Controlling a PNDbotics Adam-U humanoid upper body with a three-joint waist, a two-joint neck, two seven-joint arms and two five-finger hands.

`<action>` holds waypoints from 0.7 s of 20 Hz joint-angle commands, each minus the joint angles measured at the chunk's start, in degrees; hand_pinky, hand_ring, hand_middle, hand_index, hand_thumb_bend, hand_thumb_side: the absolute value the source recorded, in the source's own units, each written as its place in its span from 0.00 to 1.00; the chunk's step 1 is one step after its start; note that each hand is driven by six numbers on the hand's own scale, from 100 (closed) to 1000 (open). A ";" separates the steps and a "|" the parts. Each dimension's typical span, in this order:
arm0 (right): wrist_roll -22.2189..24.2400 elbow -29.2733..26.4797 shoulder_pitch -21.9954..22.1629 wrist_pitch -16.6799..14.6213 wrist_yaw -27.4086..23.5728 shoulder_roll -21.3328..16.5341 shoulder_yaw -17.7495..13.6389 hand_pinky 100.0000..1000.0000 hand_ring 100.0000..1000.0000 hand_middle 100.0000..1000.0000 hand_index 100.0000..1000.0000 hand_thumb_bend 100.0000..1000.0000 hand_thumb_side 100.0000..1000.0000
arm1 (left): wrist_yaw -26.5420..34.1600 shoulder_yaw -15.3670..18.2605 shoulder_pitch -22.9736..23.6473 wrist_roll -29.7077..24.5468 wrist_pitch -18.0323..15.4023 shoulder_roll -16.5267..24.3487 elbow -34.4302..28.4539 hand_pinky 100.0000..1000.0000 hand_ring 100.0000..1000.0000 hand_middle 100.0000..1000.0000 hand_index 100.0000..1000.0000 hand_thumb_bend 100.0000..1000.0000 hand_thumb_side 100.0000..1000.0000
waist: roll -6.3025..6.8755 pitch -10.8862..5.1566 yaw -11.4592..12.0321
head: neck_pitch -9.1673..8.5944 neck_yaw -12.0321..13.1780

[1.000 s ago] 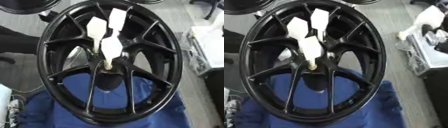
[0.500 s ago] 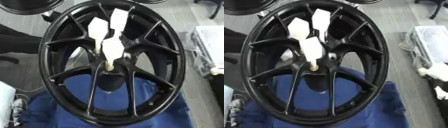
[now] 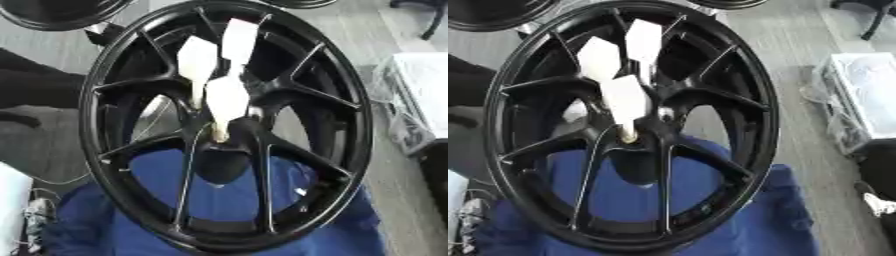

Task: Pull the pin out of the wheel hub.

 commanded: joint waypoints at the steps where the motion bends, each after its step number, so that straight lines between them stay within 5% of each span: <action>1: -4.28 -0.98 -1.00 -0.35 -5.38 -1.38 -1.12 0.87 0.76 0.75 0.96 0.00 0.10 | -0.12 0.73 -0.39 0.24 -0.05 1.31 -1.10 0.82 0.73 0.77 0.72 0.98 0.23 | 0.01 -0.84 -0.03 | -0.65 -0.19; 2: -6.40 -0.98 -1.54 -0.75 -7.69 -1.77 -1.07 0.85 0.72 0.71 0.94 0.00 0.33 | -0.13 0.73 -0.38 0.27 -0.05 1.29 -1.11 0.82 0.72 0.77 0.72 0.98 0.23 | 0.01 -0.87 -0.02 | -0.65 -0.21; 7: -12.32 -0.98 -6.65 -8.68 -21.00 -4.82 1.91 0.85 0.66 0.65 0.89 0.00 0.66 | -0.04 0.46 -0.64 0.13 -0.04 0.99 -1.29 0.82 0.72 0.76 0.72 0.98 0.23 | 0.09 -1.04 0.09 | -0.72 -0.56; 11: -8.45 -0.98 -13.01 -12.51 -30.64 -6.10 4.11 0.87 0.69 0.69 0.91 0.00 0.65 | 0.01 0.32 -1.24 0.29 -0.35 0.45 -1.88 0.82 0.72 0.76 0.72 0.97 0.23 | 0.31 -1.20 0.34 | -0.78 -0.97; 14: -6.05 -0.98 -17.50 -11.43 -36.94 -5.71 4.90 0.86 0.68 0.68 0.91 0.00 0.64 | -0.19 0.15 -1.83 0.45 -0.58 -0.29 -2.63 0.81 0.72 0.76 0.72 0.97 0.24 | 0.54 -1.23 0.57 | -0.90 -1.28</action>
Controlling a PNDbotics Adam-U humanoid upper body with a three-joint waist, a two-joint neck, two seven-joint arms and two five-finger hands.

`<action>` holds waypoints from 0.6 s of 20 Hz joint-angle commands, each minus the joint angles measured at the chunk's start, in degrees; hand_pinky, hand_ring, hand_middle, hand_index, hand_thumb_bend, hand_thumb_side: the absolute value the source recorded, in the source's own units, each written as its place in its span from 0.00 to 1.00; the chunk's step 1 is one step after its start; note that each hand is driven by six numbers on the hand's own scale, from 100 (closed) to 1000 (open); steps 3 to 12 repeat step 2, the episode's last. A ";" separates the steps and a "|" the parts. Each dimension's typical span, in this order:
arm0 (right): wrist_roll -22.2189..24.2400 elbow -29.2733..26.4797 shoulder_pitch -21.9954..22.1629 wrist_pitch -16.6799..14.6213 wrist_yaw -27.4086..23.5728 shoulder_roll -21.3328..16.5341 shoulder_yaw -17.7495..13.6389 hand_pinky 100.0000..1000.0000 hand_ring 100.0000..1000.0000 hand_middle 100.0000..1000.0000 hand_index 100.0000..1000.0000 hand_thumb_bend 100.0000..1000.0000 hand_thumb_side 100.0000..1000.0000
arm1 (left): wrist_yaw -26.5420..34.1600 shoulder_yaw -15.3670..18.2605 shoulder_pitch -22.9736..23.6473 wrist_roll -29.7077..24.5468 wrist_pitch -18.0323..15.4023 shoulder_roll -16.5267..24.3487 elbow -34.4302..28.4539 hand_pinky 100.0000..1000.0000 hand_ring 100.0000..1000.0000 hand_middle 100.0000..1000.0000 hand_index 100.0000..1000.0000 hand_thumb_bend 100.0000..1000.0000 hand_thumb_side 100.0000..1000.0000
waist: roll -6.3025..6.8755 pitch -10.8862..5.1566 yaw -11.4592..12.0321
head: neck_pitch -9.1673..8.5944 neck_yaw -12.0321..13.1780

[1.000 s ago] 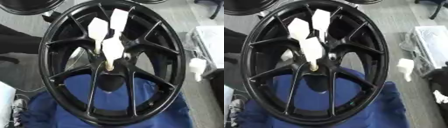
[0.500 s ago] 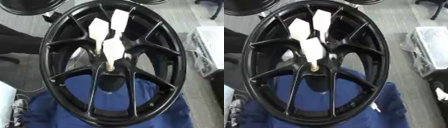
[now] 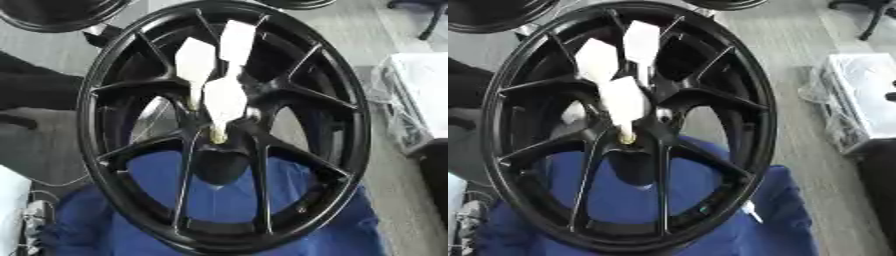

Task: Pull the pin out of the wheel hub.

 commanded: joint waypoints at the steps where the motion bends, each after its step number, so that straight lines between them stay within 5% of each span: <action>1: 1.99 -0.98 -2.78 1.61 -5.84 -1.33 0.24 0.86 0.67 0.67 0.90 0.00 0.63 | -0.30 0.15 -1.00 0.25 -0.42 0.49 -1.94 0.81 0.72 0.76 0.72 0.97 0.24 | 0.19 -1.18 0.13 | -0.69 -0.44; 12: 2.23 -0.98 -3.71 2.78 -6.66 -0.99 0.32 0.86 0.66 0.66 0.90 0.00 0.64 | -0.42 0.12 -1.12 0.32 -0.51 0.24 -2.26 0.81 0.72 0.76 0.72 0.97 0.24 | 0.23 -1.16 0.19 | -0.74 -0.51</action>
